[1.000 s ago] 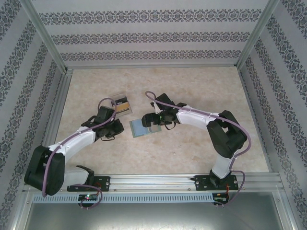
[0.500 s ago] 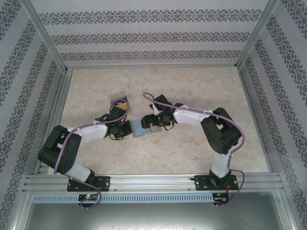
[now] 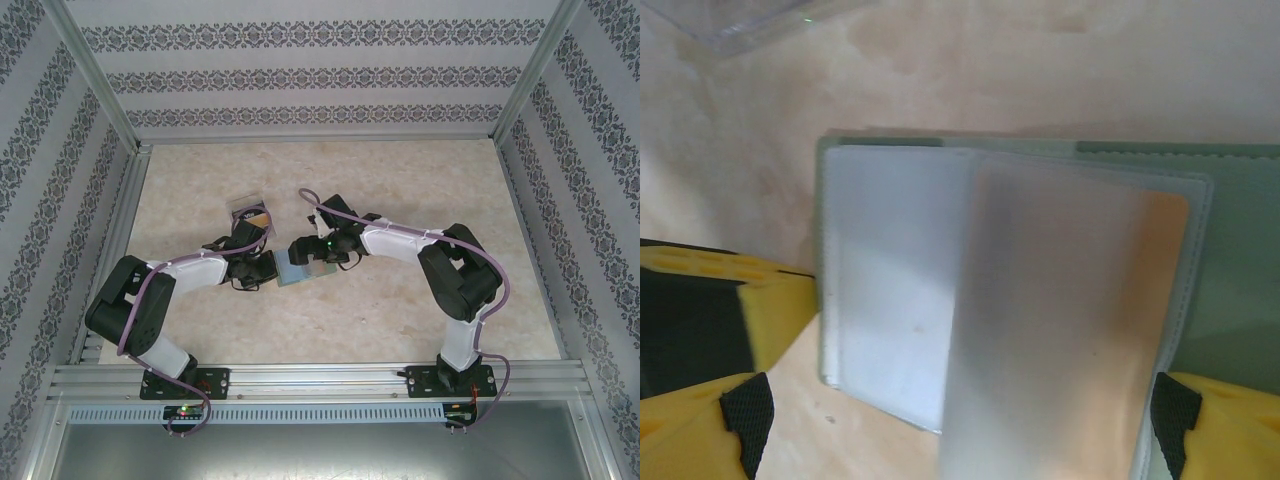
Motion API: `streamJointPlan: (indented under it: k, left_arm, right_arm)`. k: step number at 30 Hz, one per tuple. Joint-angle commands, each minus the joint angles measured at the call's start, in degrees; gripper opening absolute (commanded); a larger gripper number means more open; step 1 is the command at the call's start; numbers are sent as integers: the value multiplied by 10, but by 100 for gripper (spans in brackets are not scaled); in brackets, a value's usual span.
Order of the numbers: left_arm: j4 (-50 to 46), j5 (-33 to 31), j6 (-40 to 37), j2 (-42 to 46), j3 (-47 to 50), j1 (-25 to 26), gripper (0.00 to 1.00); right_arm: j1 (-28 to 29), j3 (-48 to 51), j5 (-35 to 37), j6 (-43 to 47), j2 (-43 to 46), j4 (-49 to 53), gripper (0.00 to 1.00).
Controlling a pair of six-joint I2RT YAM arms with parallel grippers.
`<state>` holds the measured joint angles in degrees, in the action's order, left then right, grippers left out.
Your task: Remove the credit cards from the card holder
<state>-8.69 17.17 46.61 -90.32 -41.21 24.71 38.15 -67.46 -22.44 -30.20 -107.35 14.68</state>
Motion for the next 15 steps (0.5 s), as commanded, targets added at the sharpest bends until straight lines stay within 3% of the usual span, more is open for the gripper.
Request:
streamJointPlan:
  k: [1, 7, 15]
  left_arm:
    - [14, 12, 3, -28, -4, 17, 0]
    - [10, 9, 4, -22, -2, 17, 0]
    - [-71, -47, -15, 41, -18, 16, 2]
  right_arm:
    - [8, -17, -38, -14, 3, -14, 98]
    - [9, -20, -73, -29, -2, -34, 98]
    - [5, -17, -13, -8, 7, -2, 96]
